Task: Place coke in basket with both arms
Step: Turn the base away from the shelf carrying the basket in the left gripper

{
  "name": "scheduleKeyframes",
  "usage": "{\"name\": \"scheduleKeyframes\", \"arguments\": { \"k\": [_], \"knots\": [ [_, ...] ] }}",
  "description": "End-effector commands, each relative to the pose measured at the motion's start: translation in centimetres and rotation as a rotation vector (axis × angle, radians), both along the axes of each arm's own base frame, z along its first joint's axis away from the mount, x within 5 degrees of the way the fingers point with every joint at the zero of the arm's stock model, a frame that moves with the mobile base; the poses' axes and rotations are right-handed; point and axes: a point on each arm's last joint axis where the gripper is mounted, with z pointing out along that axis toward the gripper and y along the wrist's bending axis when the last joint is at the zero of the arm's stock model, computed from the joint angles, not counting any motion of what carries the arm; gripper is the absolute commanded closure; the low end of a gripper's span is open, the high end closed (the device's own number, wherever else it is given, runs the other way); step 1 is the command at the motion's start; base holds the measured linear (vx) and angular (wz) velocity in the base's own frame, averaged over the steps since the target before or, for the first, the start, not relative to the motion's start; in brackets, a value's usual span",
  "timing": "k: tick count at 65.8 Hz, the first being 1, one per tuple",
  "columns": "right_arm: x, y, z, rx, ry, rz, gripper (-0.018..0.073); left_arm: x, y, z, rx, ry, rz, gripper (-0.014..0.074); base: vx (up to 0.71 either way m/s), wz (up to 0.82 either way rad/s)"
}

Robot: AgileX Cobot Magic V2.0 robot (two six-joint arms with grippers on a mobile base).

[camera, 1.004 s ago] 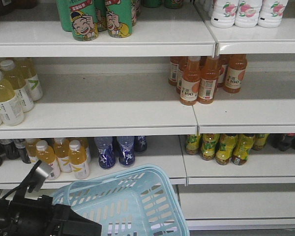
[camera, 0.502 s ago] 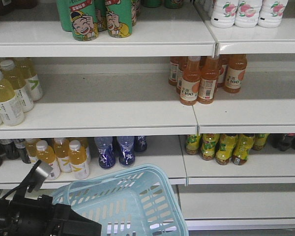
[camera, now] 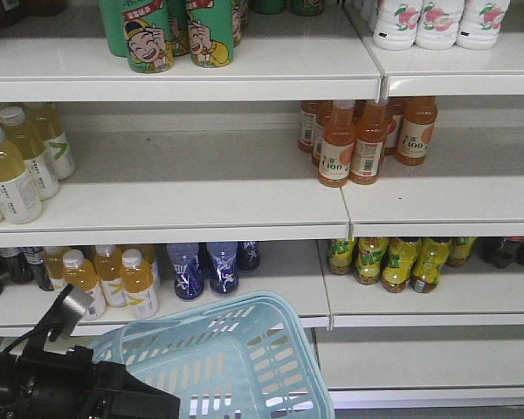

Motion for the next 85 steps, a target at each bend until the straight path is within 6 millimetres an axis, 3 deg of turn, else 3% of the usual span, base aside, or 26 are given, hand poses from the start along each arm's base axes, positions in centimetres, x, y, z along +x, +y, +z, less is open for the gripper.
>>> {"name": "scheduleKeyframes", "arguments": {
  "k": [1,33,85],
  "knots": [
    [-0.04,-0.06,0.49,-0.012,-0.079,-0.009,0.0569,0.11,-0.52,1.64,-0.099,-0.028,0.002,0.0603,0.00,-0.01],
    [-0.04,-0.06,0.49,-0.012,-0.079,-0.009,0.0569,0.11,-0.52,1.64,-0.099,-0.028,0.002,0.0603,-0.03,-0.19],
    [-0.04,-0.06,0.49,-0.012,-0.079,-0.009,0.0569,0.11,-0.52,1.64,-0.099,-0.028,0.002,0.0603,-0.10,-0.48]
  ]
}}
